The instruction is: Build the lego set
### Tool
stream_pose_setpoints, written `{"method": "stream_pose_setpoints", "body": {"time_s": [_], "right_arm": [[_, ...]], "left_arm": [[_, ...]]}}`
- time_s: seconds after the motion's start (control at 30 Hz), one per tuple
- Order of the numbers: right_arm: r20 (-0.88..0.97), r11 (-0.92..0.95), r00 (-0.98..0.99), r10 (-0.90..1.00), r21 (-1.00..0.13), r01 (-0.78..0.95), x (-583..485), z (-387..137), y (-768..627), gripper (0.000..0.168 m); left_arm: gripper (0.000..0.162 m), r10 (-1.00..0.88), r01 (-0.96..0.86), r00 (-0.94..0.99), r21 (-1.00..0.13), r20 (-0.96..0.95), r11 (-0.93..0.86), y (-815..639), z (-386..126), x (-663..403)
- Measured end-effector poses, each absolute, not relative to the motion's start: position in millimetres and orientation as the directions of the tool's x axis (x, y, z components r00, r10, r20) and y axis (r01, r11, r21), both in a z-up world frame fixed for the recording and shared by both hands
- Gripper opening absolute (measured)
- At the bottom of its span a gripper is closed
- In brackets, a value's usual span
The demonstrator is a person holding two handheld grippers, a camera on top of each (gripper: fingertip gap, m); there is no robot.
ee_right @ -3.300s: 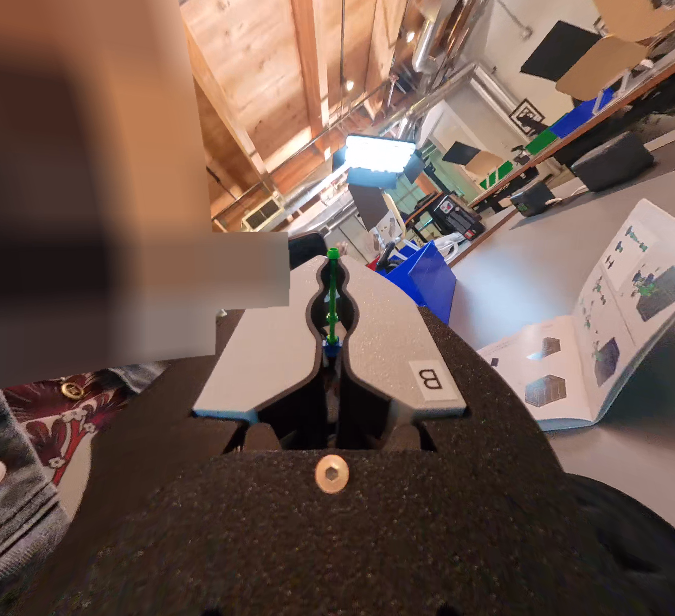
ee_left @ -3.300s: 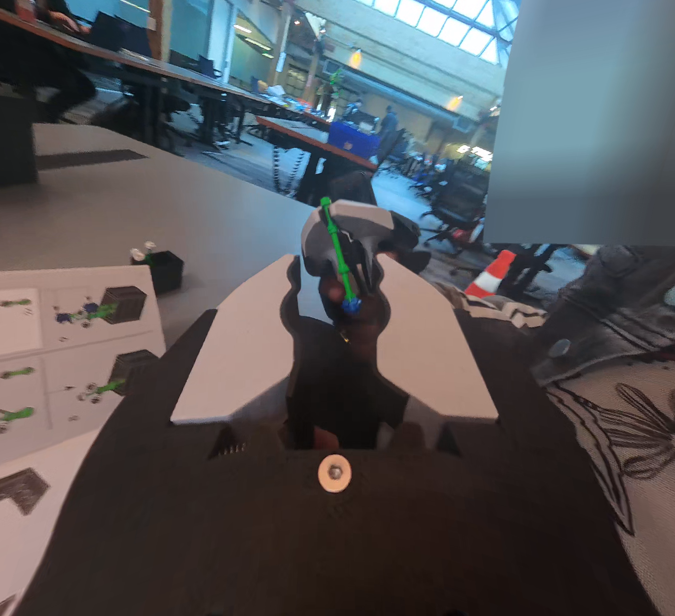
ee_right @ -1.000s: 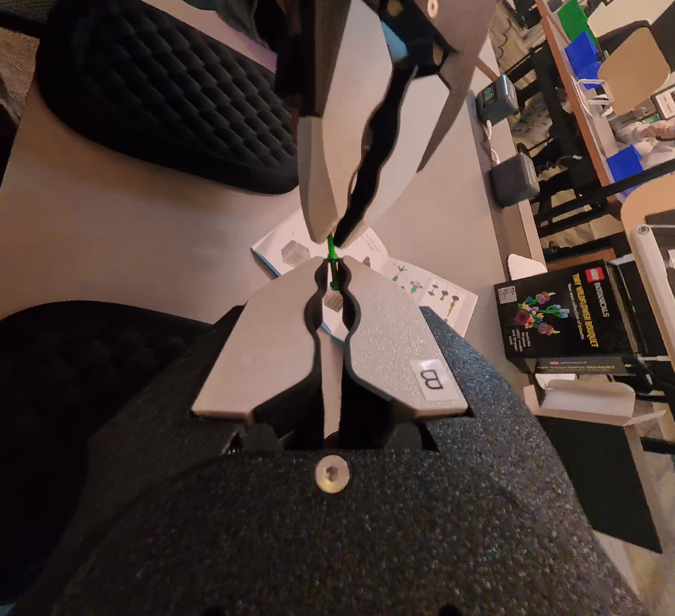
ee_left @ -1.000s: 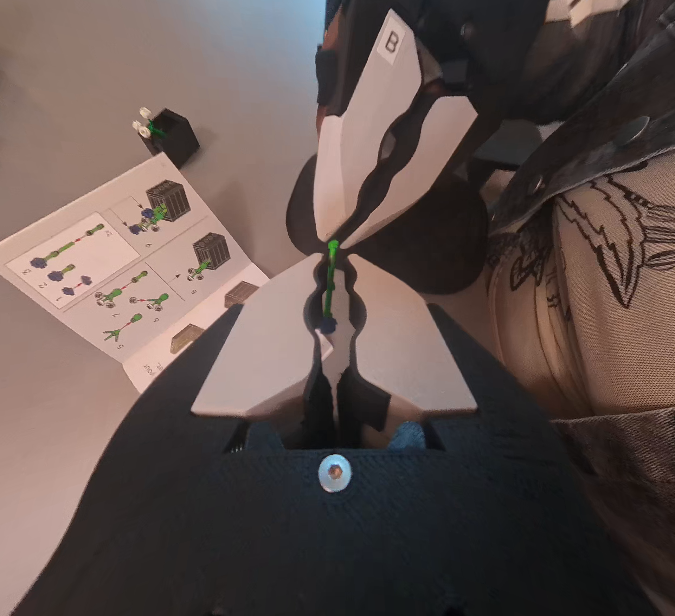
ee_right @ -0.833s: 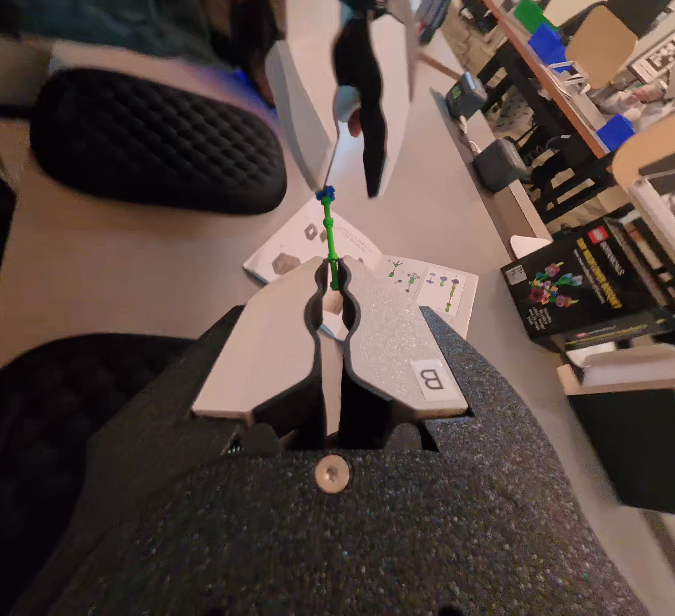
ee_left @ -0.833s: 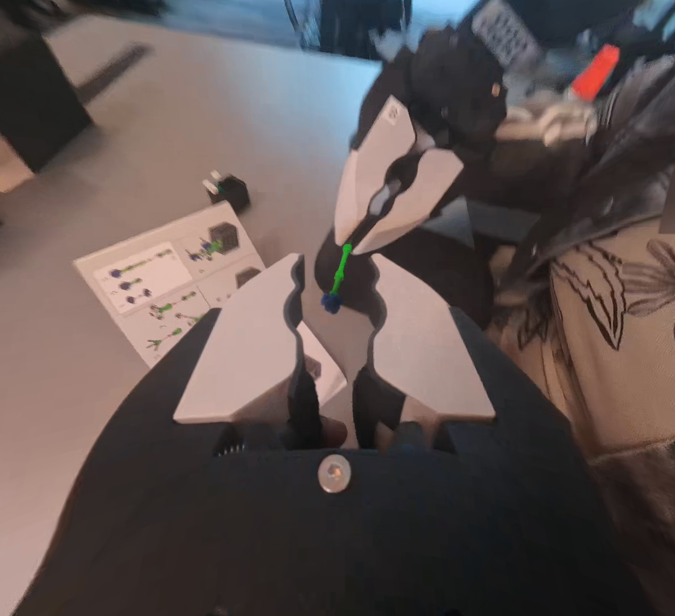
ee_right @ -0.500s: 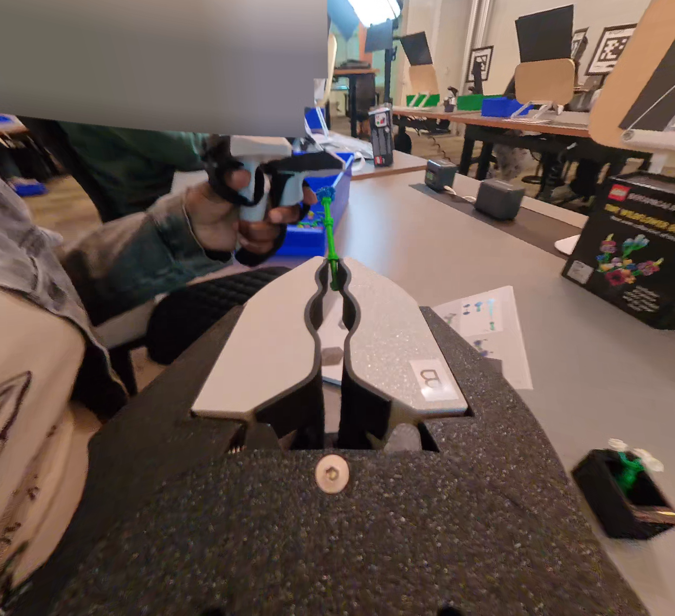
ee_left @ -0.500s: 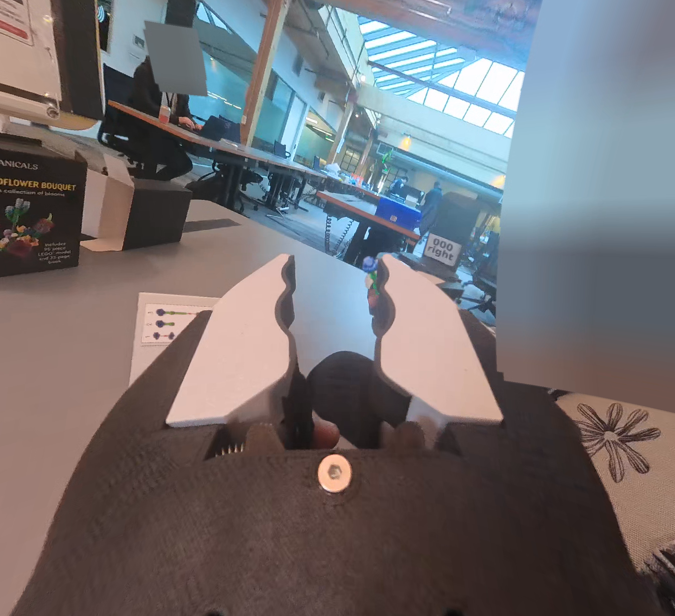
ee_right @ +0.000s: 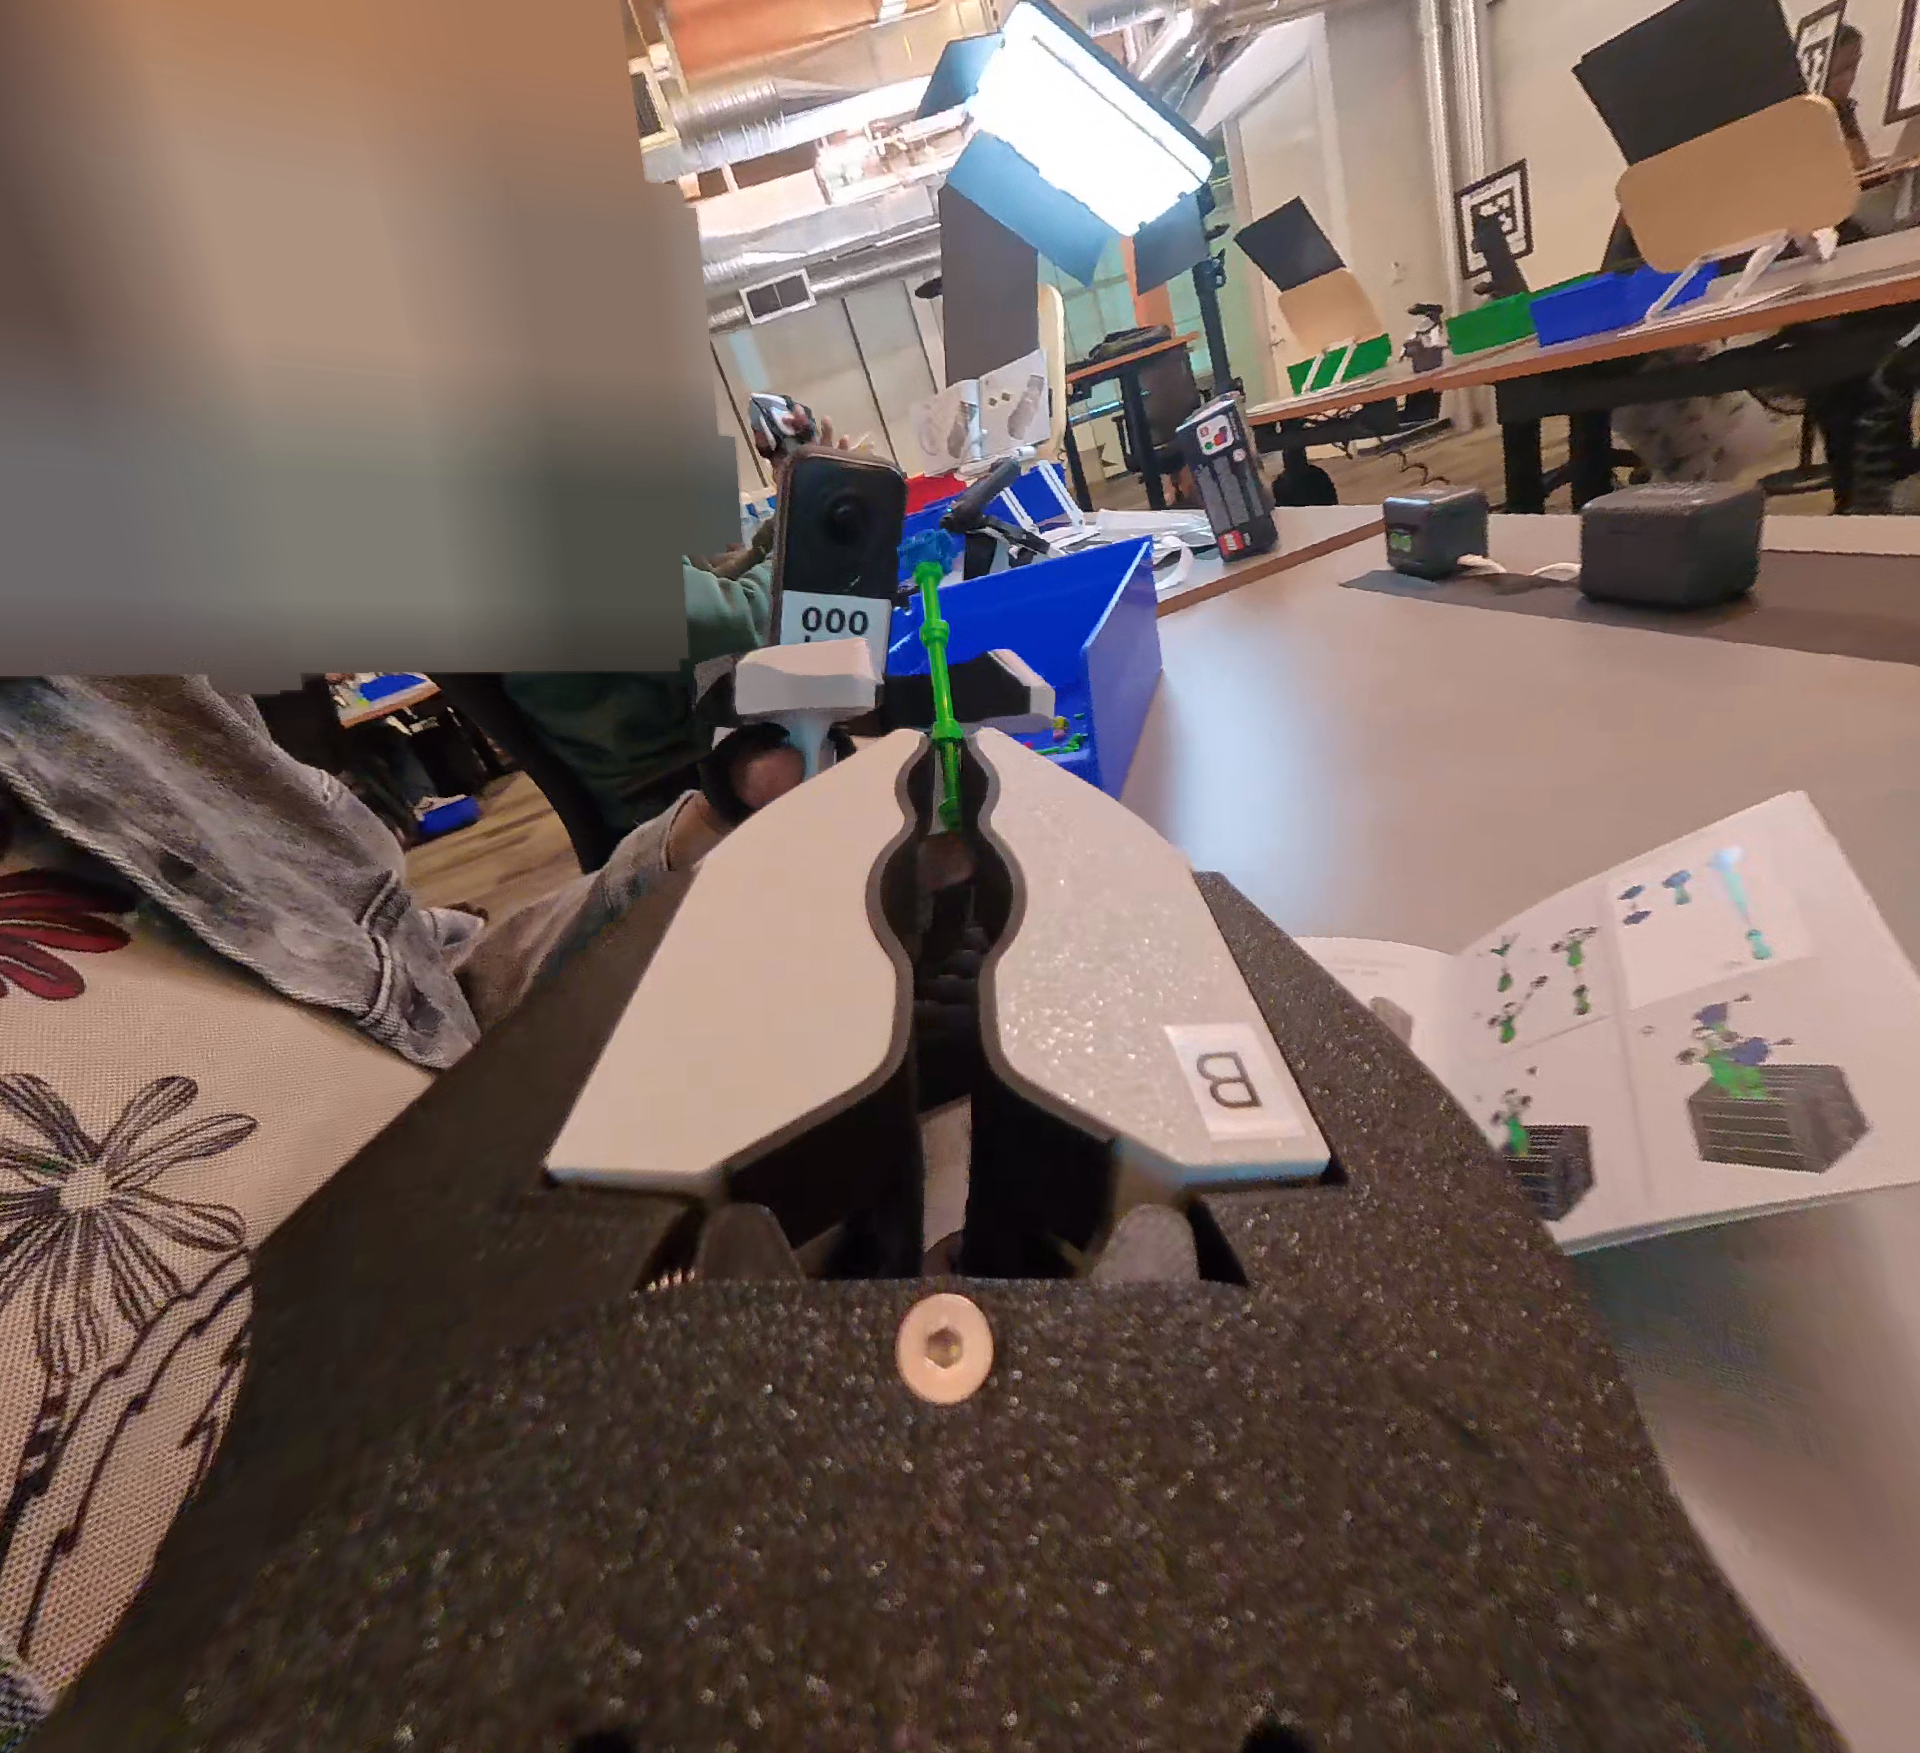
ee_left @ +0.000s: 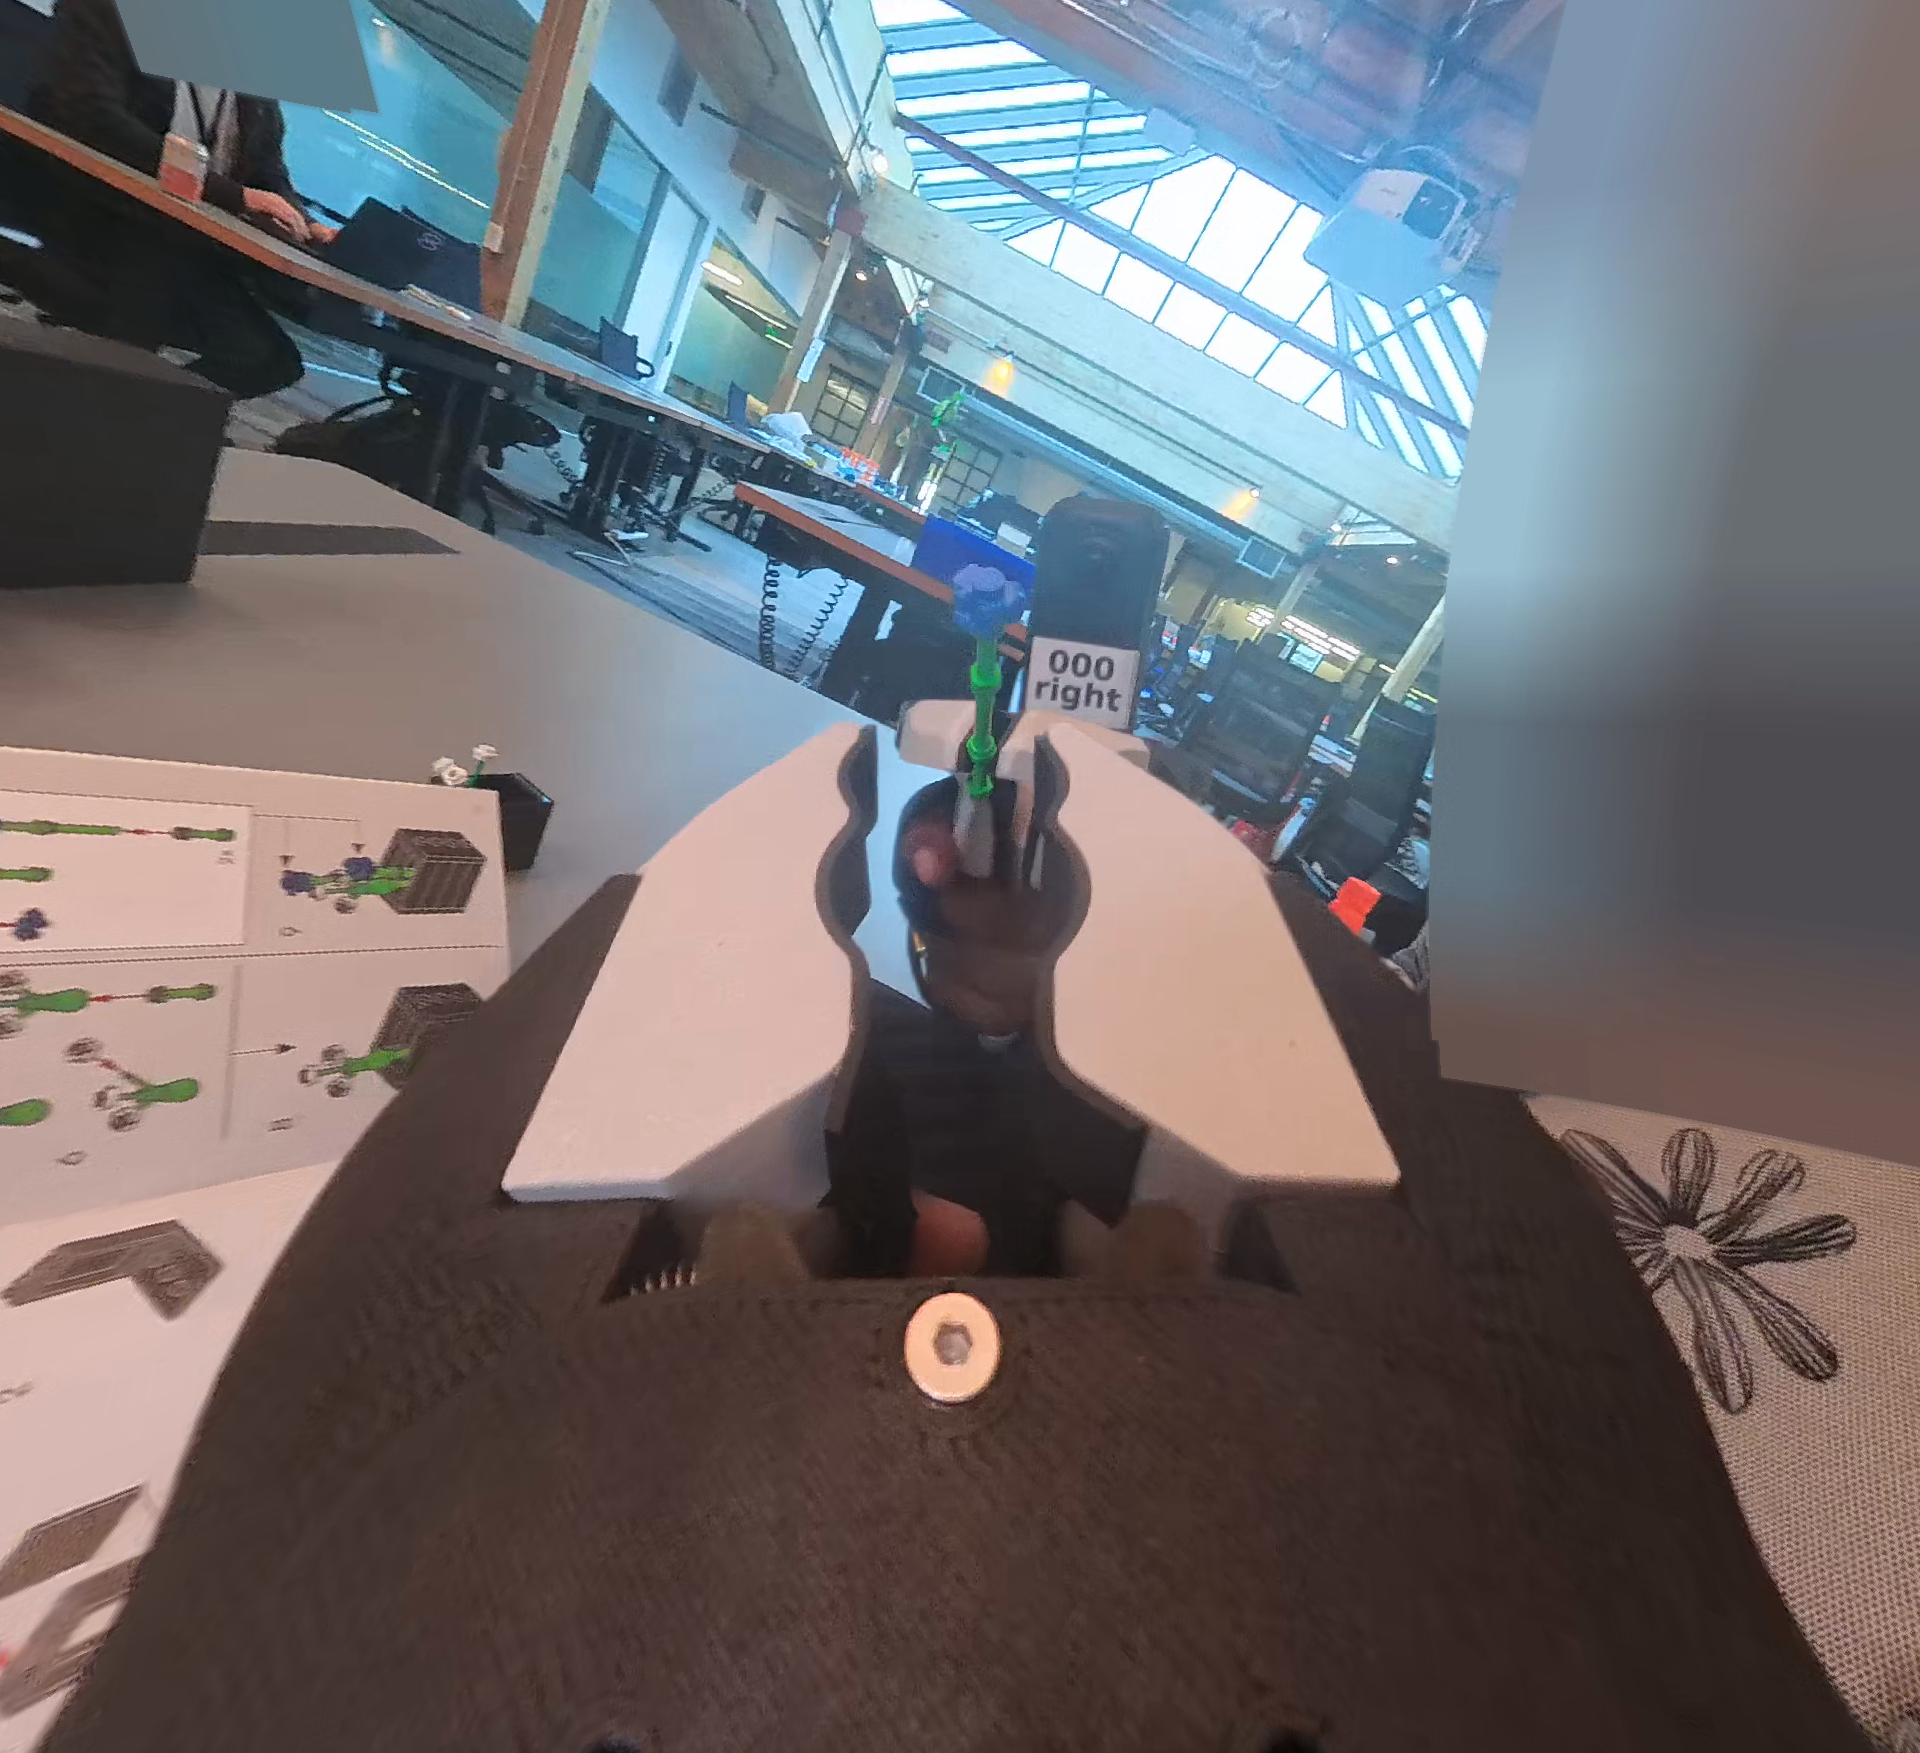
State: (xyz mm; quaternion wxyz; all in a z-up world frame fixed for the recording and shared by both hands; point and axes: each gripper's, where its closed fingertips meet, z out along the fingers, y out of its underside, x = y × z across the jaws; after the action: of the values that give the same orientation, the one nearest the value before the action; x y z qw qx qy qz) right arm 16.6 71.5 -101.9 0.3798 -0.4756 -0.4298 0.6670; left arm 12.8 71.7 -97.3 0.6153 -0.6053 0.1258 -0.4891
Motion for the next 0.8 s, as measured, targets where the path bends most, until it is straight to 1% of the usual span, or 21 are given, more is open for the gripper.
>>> {"method": "stream_pose_setpoints", "body": {"time_s": [0.17, 0.37, 0.6, 0.73, 0.8], "right_arm": [[-0.407, -0.454, -0.301, 0.862, -0.885, -0.103, 12.4, -105.1, 63.6, 0.004], [-0.484, -0.539, -0.289, 0.826, -0.828, -0.152, 7.4, -107.2, 62.5, 0.004], [-0.518, -0.567, -0.283, 0.808, -0.813, -0.132, 3.5, -113.7, 56.7, 0.005], [-0.514, -0.561, -0.281, 0.810, -0.819, -0.118, 0.8, -115.3, 52.4, 0.005], [-0.520, -0.570, -0.291, 0.803, -0.813, -0.119, 1.0, -115.3, 49.7, 0.005]], "left_arm": [[0.018, -0.771, 0.463, 0.456, -0.859, 0.444, -0.220, 67.4, -102.0, 21.2], [0.019, -0.776, 0.527, 0.428, -0.826, 0.463, -0.202, 64.1, -97.6, 21.1], [0.018, -0.777, 0.595, 0.386, -0.778, 0.497, -0.201, 60.9, -95.7, 15.6], [0.017, -0.780, 0.608, 0.380, -0.770, 0.497, -0.194, 60.6, -93.8, 14.4], [0.010, -0.777, 0.611, 0.387, -0.769, 0.496, -0.187, 59.6, -94.7, 12.5]]}}
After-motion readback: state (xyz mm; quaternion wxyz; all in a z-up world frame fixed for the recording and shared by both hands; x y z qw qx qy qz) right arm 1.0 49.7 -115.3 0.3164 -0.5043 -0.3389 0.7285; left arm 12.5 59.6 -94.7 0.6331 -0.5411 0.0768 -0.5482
